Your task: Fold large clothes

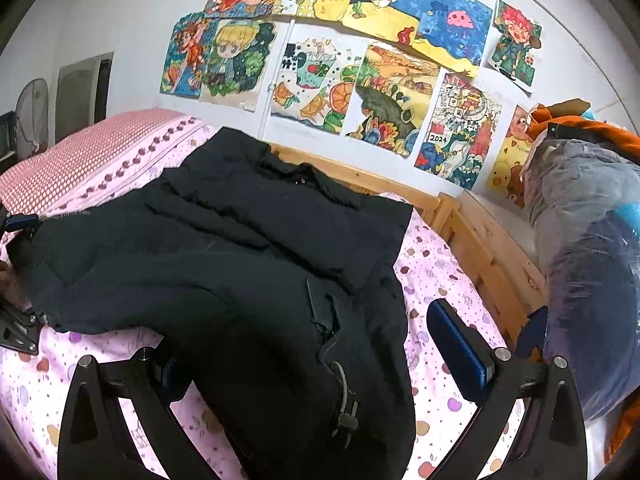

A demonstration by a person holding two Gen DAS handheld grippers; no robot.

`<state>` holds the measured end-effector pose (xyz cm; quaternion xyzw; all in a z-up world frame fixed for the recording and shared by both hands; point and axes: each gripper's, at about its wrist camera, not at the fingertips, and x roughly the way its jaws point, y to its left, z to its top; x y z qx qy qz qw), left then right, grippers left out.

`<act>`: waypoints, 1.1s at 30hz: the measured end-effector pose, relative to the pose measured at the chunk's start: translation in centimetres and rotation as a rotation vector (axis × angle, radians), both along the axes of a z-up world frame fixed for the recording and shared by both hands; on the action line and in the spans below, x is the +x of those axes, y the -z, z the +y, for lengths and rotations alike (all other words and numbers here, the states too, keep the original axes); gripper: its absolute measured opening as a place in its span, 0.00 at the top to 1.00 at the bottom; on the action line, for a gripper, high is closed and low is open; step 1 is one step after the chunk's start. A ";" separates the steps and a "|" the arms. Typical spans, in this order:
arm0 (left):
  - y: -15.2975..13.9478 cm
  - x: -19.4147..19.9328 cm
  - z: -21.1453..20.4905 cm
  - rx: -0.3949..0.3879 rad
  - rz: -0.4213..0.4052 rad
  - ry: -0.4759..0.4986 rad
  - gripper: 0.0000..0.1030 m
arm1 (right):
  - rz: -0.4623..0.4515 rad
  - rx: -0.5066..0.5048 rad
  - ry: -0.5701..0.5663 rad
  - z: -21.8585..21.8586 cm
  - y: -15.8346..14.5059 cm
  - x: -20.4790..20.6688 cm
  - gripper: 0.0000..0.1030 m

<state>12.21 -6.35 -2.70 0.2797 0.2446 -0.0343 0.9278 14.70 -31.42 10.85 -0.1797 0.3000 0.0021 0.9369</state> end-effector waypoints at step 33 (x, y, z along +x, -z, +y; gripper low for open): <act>-5.5 2.6 -0.8 -0.107 0.063 -0.052 0.72 | 0.084 -0.046 -0.019 0.0 5.5 -5.9 0.76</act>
